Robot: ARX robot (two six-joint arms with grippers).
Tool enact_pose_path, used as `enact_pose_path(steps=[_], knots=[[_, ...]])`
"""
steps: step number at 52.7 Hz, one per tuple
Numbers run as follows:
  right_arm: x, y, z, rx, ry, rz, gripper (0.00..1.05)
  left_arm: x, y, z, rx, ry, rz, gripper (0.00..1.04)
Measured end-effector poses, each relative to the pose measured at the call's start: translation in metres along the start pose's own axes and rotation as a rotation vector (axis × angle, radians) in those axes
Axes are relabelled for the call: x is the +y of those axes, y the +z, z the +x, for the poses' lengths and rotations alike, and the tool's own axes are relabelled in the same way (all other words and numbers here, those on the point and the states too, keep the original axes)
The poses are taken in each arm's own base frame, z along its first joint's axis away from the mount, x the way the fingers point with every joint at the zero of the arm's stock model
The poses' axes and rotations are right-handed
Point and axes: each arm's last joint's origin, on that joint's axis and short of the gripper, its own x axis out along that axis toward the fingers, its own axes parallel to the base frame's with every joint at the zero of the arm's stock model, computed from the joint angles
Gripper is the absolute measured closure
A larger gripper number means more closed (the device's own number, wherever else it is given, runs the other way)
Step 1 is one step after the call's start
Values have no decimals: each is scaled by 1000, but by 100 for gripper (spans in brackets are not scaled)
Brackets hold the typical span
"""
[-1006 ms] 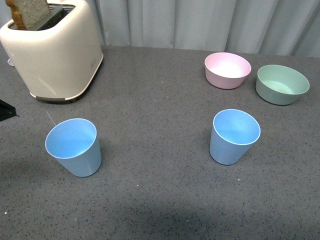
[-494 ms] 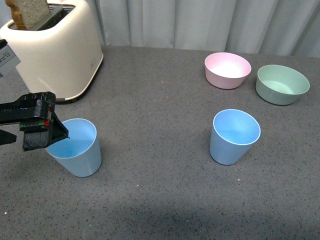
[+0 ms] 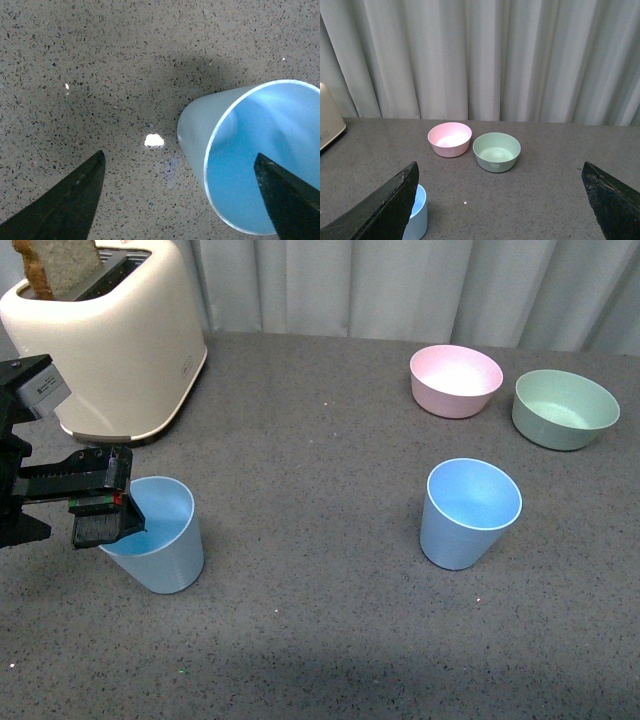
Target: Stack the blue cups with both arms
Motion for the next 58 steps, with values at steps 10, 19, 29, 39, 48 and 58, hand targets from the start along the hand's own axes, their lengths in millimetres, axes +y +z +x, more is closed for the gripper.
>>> enact_pose_path(steps=[10,19,29,39,48,58], knots=[[0,0,0,0,0,0,10,-2,5,4,17,-6,-43,51],[0,0,0,0,0,0,10,-5,6,4,25,-11,-49,80],[0,0,0,0,0,0,10,-7,5,3,30,-11,-49,101],[0,0,0,0,0,0,10,-26,14,-18,-30,-29,22,101],[0,0,0,0,0,0,10,-64,26,-13,-38,-45,133,101],[0,0,0,0,0,0,10,-98,29,7,-2,-47,215,101]])
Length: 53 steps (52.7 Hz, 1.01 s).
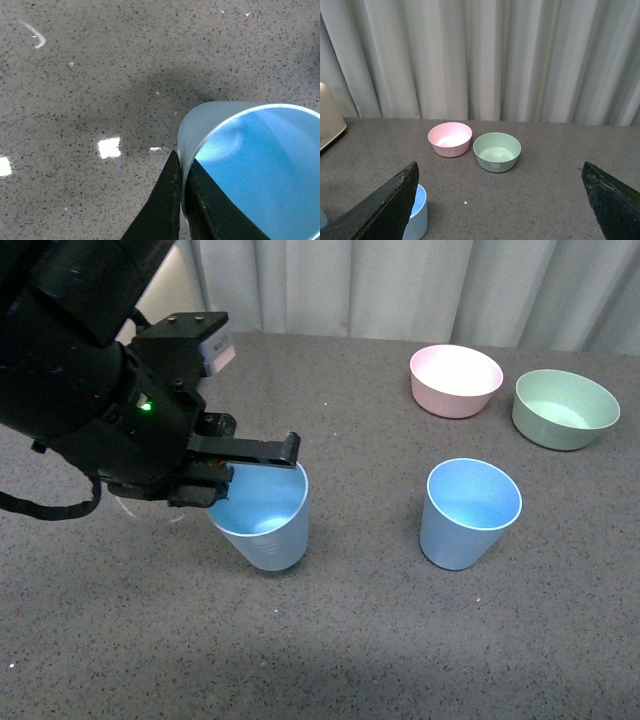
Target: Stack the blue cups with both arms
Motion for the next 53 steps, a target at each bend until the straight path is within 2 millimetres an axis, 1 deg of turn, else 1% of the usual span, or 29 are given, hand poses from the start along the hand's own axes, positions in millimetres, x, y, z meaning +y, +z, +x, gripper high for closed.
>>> enact_pose_path(steps=[8,25,44,46,47,49,53], knots=[[0,0,0,0,0,0,10,-11,7,11,10,8,25,101],[0,0,0,0,0,0,10,-20,4,24,38,12,22,101],[0,0,0,0,0,0,10,-27,7,27,41,6,7,101],[0,0,0,0,0,0,10,-27,7,27,45,6,2,98],[0,0,0,0,0,0,10,-26,7,27,45,7,0,93],[0,0,0,0,0,0,10,-26,7,27,45,7,-1,91],[0,0,0,0,0,0,10,-24,8,26,50,-2,-10,76]])
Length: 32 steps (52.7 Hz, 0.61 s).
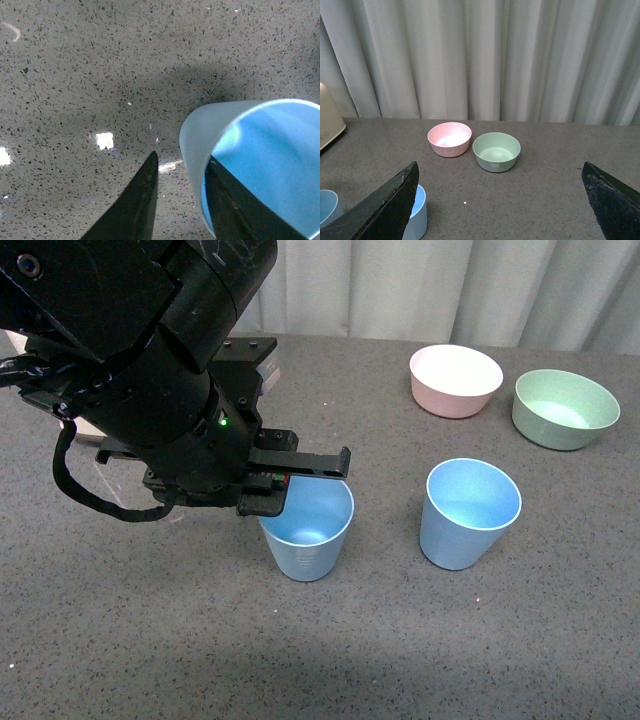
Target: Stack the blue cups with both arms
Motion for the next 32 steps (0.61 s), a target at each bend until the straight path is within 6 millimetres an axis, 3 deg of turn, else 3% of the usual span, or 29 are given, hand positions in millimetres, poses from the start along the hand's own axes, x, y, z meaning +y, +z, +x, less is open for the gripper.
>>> enact_pose_path(steps=[4,13,23,28,32], knots=[[0,0,0,0,0,0,10,1,1,-3,7,-23,-18,59],[0,0,0,0,0,0,10,4,7,-16,-25,-46,-68,37],[0,0,0,0,0,0,10,12,19,-47,-157,-33,-89,6],[0,0,0,0,0,0,10,15,21,-53,-203,-8,-86,8],[0,0,0,0,1,0,10,27,3,-38,-537,202,-23,23]])
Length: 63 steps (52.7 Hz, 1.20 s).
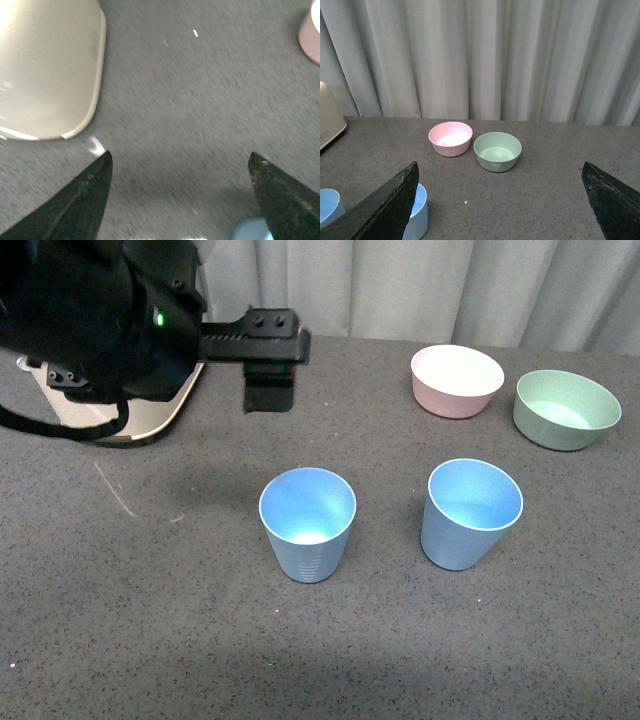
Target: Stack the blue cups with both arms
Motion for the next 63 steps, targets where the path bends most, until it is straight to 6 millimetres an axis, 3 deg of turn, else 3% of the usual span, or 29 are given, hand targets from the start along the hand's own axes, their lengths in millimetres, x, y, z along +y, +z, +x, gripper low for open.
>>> enact_pose_path(steps=[2,4,9,12,19,36,51,63], knots=[[0,0,0,0,-1,0,10,12,-18,-7,-146,40,-1,32],[0,0,0,0,-3,0,10,22,-24,-17,-275,45,-17,39],[0,0,0,0,-3,0,10,46,-11,-57,-559,47,-71,61],[0,0,0,0,-2,0,10,59,-17,-75,-590,51,-71,75],[0,0,0,0,-1,0,10,75,-40,-94,-547,56,-60,101],[0,0,0,0,-1,0,10,97,-66,-138,-556,60,-53,101],[0,0,0,0,-1,0,10,111,-79,-158,-553,61,-53,101],[0,0,0,0,-1,0,10,111,-83,-170,-562,62,-53,101]])
